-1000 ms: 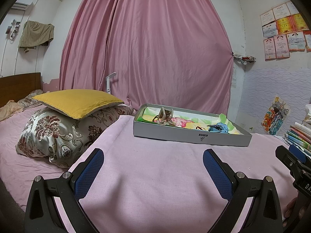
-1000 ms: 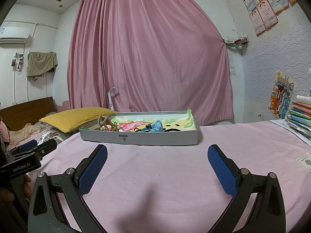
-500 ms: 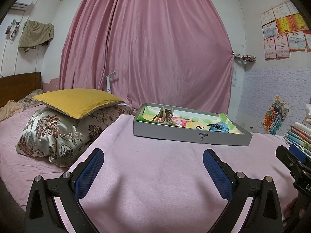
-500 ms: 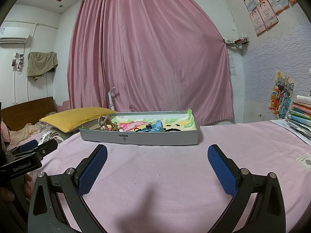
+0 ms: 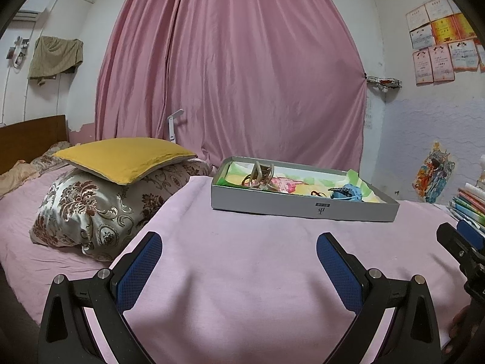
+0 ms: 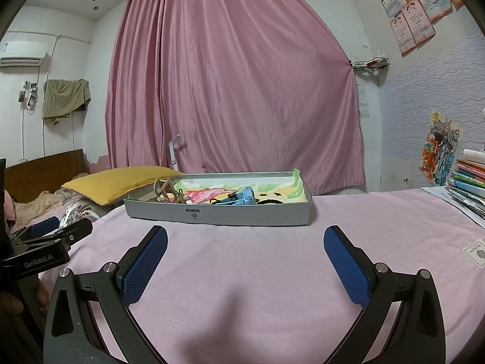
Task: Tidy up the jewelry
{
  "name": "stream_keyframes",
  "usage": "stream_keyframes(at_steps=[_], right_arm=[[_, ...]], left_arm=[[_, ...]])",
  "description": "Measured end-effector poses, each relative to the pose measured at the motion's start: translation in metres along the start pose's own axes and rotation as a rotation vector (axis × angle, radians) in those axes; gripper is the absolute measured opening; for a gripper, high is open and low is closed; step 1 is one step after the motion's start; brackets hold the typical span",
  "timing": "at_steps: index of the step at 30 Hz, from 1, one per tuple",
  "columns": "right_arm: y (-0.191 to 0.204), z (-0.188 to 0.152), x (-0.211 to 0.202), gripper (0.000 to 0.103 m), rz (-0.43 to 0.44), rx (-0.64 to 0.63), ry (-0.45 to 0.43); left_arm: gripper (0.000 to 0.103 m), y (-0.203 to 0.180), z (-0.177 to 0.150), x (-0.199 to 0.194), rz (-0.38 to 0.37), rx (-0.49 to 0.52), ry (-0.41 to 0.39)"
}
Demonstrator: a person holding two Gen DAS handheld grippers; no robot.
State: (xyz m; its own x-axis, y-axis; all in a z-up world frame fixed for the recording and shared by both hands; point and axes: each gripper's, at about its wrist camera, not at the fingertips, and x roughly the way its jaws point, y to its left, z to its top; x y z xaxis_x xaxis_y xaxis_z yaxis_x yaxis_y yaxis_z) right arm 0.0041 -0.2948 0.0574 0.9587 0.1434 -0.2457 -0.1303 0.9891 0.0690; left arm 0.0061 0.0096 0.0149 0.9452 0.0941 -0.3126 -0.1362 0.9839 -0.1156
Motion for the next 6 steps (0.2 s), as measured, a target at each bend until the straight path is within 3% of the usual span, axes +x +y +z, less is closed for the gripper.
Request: stream_keyframes(at_steps=[6], right_arm=[[0.0014,-0.0006,-0.0002,0.101,0.001,-0.001,0.001]], left_arm=[[0.102,-0.0002,0.0011,-0.0005,-0.005,0.007,0.002]])
